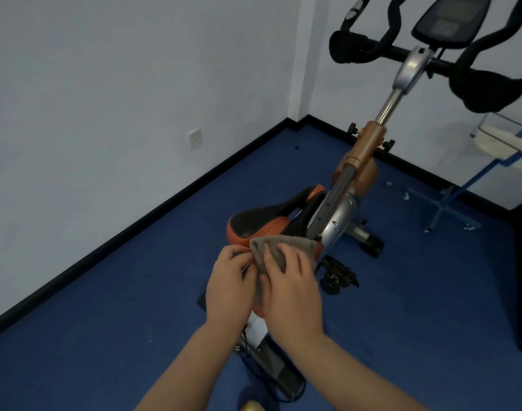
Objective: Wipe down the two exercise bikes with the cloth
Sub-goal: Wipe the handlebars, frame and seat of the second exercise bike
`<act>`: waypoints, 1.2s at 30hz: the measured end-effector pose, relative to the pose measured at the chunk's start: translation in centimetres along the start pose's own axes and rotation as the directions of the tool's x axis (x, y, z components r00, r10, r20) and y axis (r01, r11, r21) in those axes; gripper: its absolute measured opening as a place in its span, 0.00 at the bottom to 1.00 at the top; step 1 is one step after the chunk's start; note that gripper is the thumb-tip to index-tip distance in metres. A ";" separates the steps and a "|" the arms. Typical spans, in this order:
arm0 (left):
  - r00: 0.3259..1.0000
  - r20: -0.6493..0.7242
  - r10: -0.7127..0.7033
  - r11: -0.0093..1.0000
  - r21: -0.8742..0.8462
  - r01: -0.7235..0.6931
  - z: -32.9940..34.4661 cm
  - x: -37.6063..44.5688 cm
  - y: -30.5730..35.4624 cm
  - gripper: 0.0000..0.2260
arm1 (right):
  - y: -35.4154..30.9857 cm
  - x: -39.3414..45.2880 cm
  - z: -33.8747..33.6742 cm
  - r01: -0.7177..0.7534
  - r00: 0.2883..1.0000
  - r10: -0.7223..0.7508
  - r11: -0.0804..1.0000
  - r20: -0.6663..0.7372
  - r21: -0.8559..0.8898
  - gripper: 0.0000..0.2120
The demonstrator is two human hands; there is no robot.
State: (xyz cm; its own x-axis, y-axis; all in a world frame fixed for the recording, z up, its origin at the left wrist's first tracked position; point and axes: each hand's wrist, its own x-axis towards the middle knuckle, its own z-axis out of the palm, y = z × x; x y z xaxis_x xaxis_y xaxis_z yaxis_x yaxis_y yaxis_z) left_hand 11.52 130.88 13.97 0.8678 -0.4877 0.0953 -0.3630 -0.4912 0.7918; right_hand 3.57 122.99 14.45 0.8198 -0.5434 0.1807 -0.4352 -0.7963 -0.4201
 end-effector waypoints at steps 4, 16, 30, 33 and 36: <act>0.998 -0.002 0.070 0.997 -0.035 -0.070 0.4 1.3 1.1 0.07 | 2.1 4.7 -0.4 -0.120 0.992 0.119 0.992 0.030 0.045 0.18; 0.995 -0.019 0.099 0.987 0.132 -0.096 2.9 3.1 3.3 0.07 | 4.0 9.1 0.3 -0.313 0.949 0.312 0.916 0.045 0.253 0.19; 0.875 -0.472 -0.110 0.980 0.096 0.175 7.2 4.4 5.3 0.05 | 7.9 10.7 1.4 -0.280 0.959 0.213 0.800 0.185 0.531 0.27; 0.847 -0.521 -0.106 0.965 0.151 0.214 8.1 4.9 5.4 0.06 | 11.3 16.7 0.6 -0.373 0.927 0.293 0.772 0.232 0.515 0.24; 0.801 -0.593 -0.085 0.964 0.153 0.215 8.5 4.6 5.3 0.08 | 13.3 18.8 -0.3 -0.149 0.979 0.090 0.932 0.185 0.331 0.17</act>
State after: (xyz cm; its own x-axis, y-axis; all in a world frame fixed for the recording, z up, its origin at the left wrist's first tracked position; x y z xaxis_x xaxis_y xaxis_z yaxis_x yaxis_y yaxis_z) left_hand 10.70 119.89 13.51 0.9269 0.0790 0.3669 -0.2151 -0.6893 0.6918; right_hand 13.05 102.16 12.56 0.8317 -0.5547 -0.0254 -0.4040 -0.5731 -0.7130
